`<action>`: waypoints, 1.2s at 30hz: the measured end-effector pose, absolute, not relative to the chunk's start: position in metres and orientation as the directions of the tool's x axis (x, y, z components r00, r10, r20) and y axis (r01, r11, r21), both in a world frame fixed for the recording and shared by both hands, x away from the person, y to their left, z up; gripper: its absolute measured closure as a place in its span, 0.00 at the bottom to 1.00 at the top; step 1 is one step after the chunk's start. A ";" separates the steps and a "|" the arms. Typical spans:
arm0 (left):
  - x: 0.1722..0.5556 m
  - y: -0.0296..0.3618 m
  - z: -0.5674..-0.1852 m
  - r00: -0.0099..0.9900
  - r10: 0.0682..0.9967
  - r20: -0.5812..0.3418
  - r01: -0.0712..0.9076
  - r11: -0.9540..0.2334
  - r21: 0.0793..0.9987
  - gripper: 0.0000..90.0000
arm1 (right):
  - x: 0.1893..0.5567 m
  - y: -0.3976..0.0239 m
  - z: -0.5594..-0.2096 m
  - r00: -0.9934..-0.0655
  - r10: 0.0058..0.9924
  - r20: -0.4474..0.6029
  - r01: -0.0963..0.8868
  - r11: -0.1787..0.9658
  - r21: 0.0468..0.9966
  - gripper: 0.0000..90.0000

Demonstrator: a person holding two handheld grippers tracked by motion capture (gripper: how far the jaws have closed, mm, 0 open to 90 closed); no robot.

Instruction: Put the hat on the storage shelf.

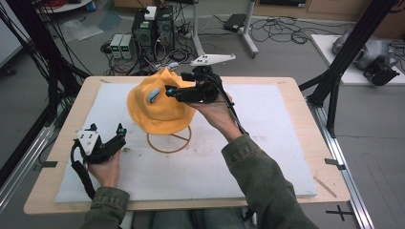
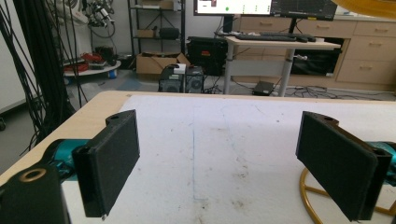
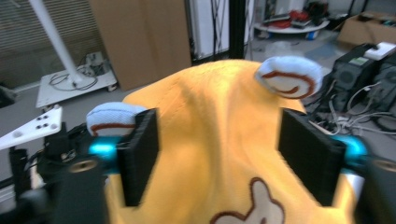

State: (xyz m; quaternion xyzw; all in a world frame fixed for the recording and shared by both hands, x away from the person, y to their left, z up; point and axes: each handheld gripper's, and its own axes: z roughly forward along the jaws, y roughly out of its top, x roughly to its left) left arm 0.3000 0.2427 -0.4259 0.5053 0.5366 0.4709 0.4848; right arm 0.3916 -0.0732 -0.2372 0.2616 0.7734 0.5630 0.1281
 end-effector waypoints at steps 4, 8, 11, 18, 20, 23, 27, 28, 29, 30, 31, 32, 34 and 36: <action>0.300 0.243 -0.426 -0.020 0.999 -0.043 0.084 0.045 0.995 0.15 | 0.391 -0.080 -0.234 -0.819 0.566 0.094 0.248 0.201 0.948 0.14; 0.299 0.243 -0.425 -0.023 0.999 -0.045 0.082 0.047 0.996 0.15 | 0.385 -0.094 -0.227 -0.788 0.611 0.071 0.214 0.163 0.963 0.12; 0.299 0.244 -0.425 -0.025 0.998 -0.055 0.078 0.056 0.995 0.15 | 0.381 -0.108 -0.223 -0.765 0.640 0.062 0.182 0.123 0.976 0.12; 0.298 0.246 -0.422 -0.028 0.997 -0.077 0.072 0.079 0.994 0.15 | 0.371 -0.145 -0.226 -0.694 0.717 0.070 0.146 0.045 0.988 0.12; 0.298 0.246 -0.423 -0.030 0.996 -0.078 0.074 0.080 0.994 0.15 | 0.365 -0.158 -0.229 -0.662 0.748 0.048 0.107 0.030 0.994 0.12; 0.298 0.246 -0.423 -0.033 0.997 -0.073 0.078 0.075 0.994 0.15 | 0.357 -0.177 -0.234 -0.613 0.790 0.036 0.064 0.004 0.998 0.12; 0.297 0.245 -0.423 -0.036 0.997 -0.070 0.076 0.072 0.994 0.15 | 0.349 -0.198 -0.239 -0.547 0.836 0.037 0.032 -0.022 0.999 0.12; 0.297 0.245 -0.423 -0.039 0.997 -0.069 0.078 0.072 0.994 0.15 | 0.348 -0.203 -0.241 -0.536 0.843 0.038 0.027 -0.028 0.999 0.12; 0.297 0.246 -0.423 -0.041 0.997 -0.068 0.079 0.071 0.994 0.15 | 0.345 -0.208 -0.243 -0.514 0.857 0.036 0.017 -0.031 0.999 0.12; 0.297 0.246 -0.423 -0.042 0.997 -0.066 0.079 0.069 0.994 0.15 | 0.343 -0.211 -0.245 -0.499 0.866 0.033 0.011 -0.031 0.999 0.12; 0.297 0.246 -0.423 -0.043 0.997 -0.066 0.079 0.069 0.994 0.15 | 0.341 -0.214 -0.247 -0.483 0.875 0.027 0.006 -0.027 1.000 0.12; 0.297 0.246 -0.423 -0.045 0.997 -0.065 0.079 0.069 0.995 0.15 | 0.339 -0.218 -0.250 -0.468 0.883 0.019 0.001 -0.021 1.000 0.12; 0.297 0.246 -0.423 -0.047 0.997 -0.068 0.075 0.072 0.995 0.15 | 0.334 -0.223 -0.256 -0.430 0.903 0.008 -0.011 -0.014 1.000 0.12; 0.296 0.246 -0.422 -0.049 0.997 -0.066 0.077 0.070 0.995 0.15 | 0.330 -0.229 -0.263 -0.401 0.916 0.001 -0.019 -0.010 1.000 0.12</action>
